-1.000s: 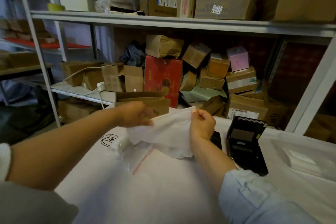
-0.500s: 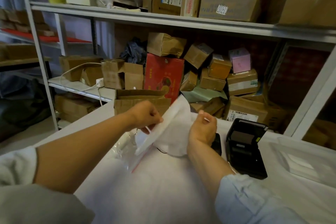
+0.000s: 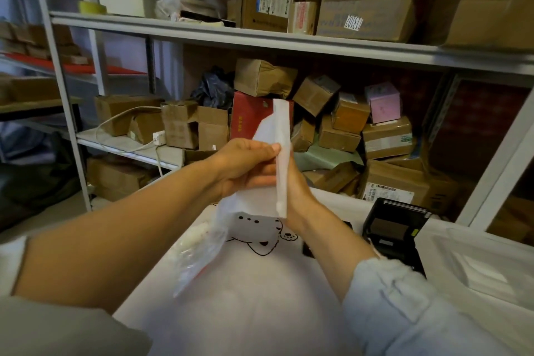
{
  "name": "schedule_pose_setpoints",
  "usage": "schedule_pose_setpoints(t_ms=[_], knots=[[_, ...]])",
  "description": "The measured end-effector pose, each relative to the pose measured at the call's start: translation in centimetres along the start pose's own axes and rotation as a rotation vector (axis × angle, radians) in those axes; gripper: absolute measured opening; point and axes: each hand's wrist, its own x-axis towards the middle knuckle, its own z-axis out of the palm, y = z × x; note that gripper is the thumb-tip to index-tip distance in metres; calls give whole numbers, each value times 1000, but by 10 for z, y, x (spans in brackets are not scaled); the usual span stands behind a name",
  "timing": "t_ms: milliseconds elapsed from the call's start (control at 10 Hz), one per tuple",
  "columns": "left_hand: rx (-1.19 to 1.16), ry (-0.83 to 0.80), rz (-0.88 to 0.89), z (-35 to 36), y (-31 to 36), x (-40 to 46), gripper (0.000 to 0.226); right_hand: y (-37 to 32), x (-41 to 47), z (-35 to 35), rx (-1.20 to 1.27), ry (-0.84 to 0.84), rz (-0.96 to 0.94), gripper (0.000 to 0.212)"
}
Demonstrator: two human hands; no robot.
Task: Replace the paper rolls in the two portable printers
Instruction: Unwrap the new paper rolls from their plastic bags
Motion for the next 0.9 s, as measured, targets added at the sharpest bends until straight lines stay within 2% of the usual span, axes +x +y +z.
schedule_pose_setpoints(t_ms=[100, 200, 300, 500, 600, 700, 800, 900], knots=[[76, 14, -58, 0, -11, -2, 12, 2, 16, -37, -624, -224, 465, 36], [140, 75, -141, -1, -37, -2, 14, 5, 9, -53, -518, -134, 376, 35], [105, 97, -137, 4, -52, 1, 10, 3, -4, -70, -609, -230, 183, 27], [145, 106, -115, 21, -55, 1, 20, -5, -6, -86, -651, -271, 86, 34], [151, 118, -86, 27, -58, 0, 19, -6, -7, -93, -696, -271, 26, 29], [198, 125, -49, 29, -60, -2, 18, -6, -6, -95, -817, -262, -30, 11], [225, 121, -44, 28, -60, -4, 19, -8, -5, -96, -831, -241, 29, 10], [236, 108, -29, 29, -61, -4, 21, -10, -6, -96, -732, -229, 250, 15]])
